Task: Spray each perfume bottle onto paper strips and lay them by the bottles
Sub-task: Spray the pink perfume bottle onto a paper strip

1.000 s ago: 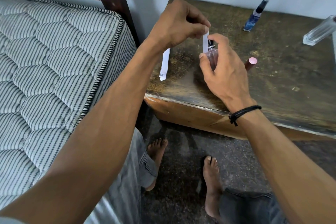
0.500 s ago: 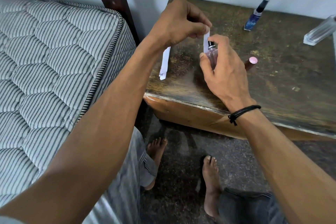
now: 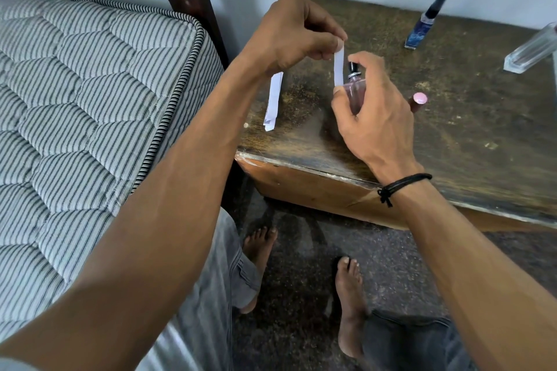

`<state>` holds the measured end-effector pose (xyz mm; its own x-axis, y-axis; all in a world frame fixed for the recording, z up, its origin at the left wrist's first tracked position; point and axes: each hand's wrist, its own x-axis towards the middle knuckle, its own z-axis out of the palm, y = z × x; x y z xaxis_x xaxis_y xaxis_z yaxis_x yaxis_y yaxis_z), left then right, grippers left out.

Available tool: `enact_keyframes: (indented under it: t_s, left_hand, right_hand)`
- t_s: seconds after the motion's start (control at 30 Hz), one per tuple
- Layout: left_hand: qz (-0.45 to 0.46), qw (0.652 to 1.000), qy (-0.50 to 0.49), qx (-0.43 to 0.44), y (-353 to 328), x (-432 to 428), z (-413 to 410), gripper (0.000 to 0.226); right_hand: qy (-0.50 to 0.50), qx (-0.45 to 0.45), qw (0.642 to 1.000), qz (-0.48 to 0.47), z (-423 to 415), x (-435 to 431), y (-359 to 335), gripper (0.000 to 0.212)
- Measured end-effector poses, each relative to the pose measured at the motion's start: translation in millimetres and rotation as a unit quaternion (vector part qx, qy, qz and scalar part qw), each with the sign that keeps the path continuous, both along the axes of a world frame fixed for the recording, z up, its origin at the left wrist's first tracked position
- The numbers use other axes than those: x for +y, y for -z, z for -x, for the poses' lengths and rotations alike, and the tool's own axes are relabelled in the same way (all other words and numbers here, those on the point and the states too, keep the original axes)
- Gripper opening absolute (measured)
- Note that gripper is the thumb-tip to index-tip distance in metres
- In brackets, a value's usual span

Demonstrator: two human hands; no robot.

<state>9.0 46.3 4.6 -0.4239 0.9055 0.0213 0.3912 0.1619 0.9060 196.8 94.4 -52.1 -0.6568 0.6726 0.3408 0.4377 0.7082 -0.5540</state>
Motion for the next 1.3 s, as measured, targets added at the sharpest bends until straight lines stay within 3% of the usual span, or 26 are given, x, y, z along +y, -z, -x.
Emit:
enact_keyframes:
  t_s: [0.73, 1.03, 1.3]
  left_hand:
    - [-0.013, 1.0, -0.008, -0.022, -1, 0, 1, 0.016]
    - [0.007, 1.0, -0.008, -0.026, 4, -3, 8, 0.014]
    - [0.079, 0.995, 0.026, 0.046, 10, -4, 11, 0.013]
  right_hand:
    - [-0.016, -0.003, 1.0, -0.024, -1, -3, 0, 0.042]
    - [0.032, 0.059, 0.996, 0.054, 0, 0, -3, 0.051]
    - [0.04, 0.113, 0.984, 0.135, 2, 4, -6, 0.049]
